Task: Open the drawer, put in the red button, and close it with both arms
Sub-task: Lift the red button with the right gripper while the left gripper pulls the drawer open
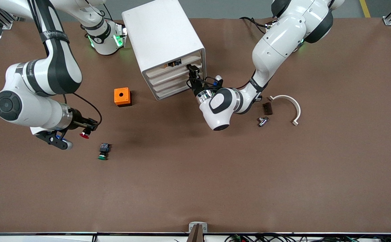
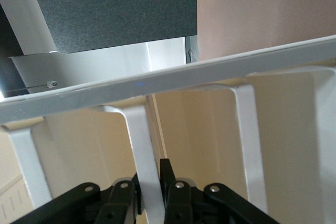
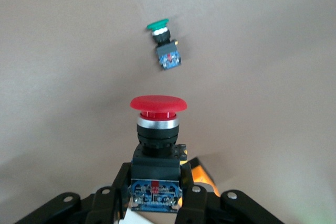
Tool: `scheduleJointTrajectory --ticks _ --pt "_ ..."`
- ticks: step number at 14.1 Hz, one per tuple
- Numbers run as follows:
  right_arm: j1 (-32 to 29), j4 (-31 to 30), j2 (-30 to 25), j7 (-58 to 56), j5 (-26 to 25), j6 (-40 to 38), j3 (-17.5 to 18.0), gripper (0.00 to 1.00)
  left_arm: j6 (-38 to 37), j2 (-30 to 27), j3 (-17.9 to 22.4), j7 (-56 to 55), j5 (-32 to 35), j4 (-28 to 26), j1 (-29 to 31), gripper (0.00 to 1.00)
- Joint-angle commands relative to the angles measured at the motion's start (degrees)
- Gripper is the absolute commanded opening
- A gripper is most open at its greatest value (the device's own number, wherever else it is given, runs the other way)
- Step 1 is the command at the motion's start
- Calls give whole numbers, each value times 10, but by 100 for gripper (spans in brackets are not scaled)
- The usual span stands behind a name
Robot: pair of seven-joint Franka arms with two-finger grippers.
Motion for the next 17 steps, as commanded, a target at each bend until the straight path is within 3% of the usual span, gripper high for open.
scheduleJointTrajectory --ticks 1,10,17 --pt "16 -8 -38 61 8 -26 -2 0 0 4 4 -4 -9 13 15 13" --pt "115 -11 -93 303 8 -60 -3 0 30 5 17 -4 -8 37 79 15" --pt "209 -20 -87 499 16 -4 -3 0 35 3 17 -2 -3 39 109 21"
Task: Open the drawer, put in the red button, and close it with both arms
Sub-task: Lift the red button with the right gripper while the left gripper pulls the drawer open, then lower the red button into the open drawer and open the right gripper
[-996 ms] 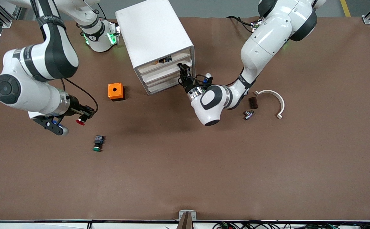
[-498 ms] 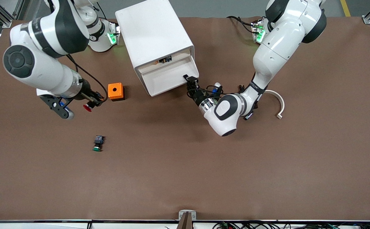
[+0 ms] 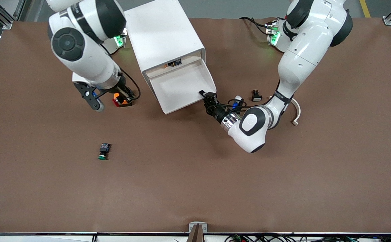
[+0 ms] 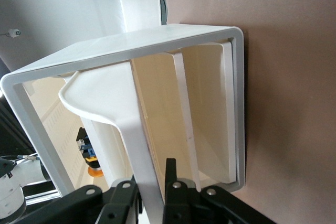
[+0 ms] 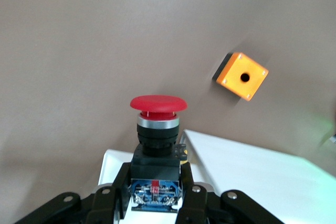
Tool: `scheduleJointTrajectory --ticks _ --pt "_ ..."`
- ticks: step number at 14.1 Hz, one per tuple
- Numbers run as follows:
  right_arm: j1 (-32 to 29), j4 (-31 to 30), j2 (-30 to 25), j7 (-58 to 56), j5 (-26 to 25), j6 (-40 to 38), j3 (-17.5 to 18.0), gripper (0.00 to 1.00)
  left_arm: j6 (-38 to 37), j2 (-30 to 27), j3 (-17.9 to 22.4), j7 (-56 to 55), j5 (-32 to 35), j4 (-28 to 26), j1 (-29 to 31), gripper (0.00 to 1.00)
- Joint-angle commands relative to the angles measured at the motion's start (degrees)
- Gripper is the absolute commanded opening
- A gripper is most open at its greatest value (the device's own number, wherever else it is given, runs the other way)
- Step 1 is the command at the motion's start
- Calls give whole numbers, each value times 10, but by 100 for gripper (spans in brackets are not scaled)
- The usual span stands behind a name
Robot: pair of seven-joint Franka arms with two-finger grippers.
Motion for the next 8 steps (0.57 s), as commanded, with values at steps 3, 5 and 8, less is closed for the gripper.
scheduleJointTrajectory --ticks 3,5,8 --pt "56 -28 -5 103 13 64 -4 0 17 1 0 -2 -7 7 1 69" --pt "81 -28 7 139 22 89 -5 0 21 1 0 0 -6 7 3 100" --pt "110 -29 31 169 23 121 -5 0 27 0 0 91 -6 28 8 100"
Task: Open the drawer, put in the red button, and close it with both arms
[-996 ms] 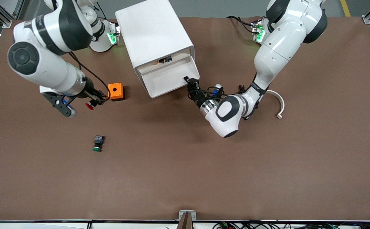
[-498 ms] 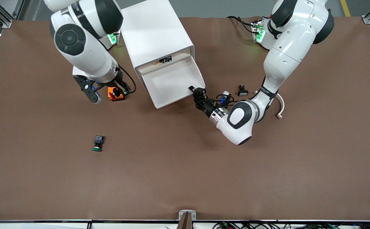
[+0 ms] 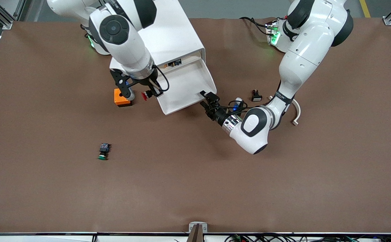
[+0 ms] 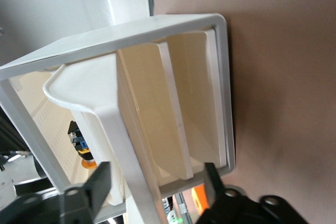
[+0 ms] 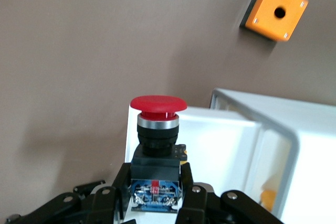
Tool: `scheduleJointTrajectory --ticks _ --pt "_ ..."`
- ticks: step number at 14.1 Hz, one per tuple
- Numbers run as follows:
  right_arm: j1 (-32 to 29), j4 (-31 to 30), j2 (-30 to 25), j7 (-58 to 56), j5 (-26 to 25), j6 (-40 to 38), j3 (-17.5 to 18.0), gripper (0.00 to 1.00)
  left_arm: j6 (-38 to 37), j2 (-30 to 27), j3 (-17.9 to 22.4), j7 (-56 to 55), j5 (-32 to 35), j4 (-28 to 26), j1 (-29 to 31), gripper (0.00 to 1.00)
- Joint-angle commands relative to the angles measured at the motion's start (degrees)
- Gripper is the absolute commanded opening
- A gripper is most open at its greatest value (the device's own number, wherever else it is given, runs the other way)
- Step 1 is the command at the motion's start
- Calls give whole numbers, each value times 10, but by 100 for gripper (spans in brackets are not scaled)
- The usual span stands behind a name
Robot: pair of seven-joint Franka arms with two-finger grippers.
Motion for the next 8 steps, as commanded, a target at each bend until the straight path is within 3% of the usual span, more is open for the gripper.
scheduleJointTrajectory --ticks 1,5,8 --pt "33 -3 22 23 9 31 -6 0 2 -2 -1 95 -5 22 5 100" --pt "75 -31 53 81 7 109 -7 0 -3 -3 0 206 4 61 4 100" --pt "96 -32 80 112 3 142 -7 0 0 -5 0 309 70 91 -1 100"
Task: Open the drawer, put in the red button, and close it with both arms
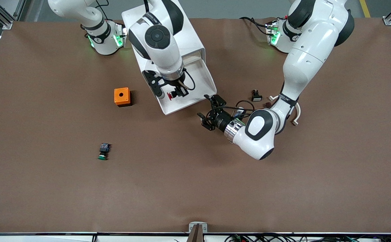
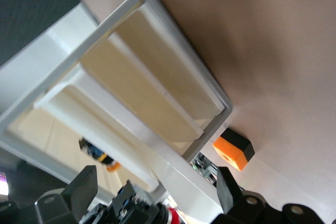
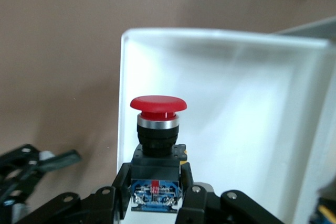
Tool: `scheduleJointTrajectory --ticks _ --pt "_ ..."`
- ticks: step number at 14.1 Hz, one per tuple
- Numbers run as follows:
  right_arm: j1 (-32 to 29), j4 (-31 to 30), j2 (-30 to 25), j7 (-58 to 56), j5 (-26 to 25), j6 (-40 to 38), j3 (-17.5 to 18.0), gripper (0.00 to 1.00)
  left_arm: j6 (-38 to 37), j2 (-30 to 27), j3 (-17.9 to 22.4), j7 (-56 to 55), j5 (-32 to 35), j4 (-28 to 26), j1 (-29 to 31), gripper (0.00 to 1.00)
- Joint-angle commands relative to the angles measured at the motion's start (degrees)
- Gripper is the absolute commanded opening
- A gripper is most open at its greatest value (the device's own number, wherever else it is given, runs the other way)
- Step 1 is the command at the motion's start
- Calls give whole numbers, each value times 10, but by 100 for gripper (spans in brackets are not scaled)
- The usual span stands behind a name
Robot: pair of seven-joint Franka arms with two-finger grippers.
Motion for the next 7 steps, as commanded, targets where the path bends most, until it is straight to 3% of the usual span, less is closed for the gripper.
scheduleJointTrajectory --ticks 1,4,5,6,7 --pt "23 -1 20 31 1 30 -7 0 3 -11 2 93 50 20 -5 100" --pt "29 -1 33 43 0 44 -8 0 33 -35 -1 182 118 19 -7 100" --pt "27 -1 33 43 0 44 -8 17 48 -39 -3 203 144 19 -10 100" --pt "25 -1 33 43 0 40 -8 46 67 -49 -5 218 168 19 -11 100" --pt "25 0 35 42 0 38 -8 68 89 -58 -7 228 196 18 -17 100"
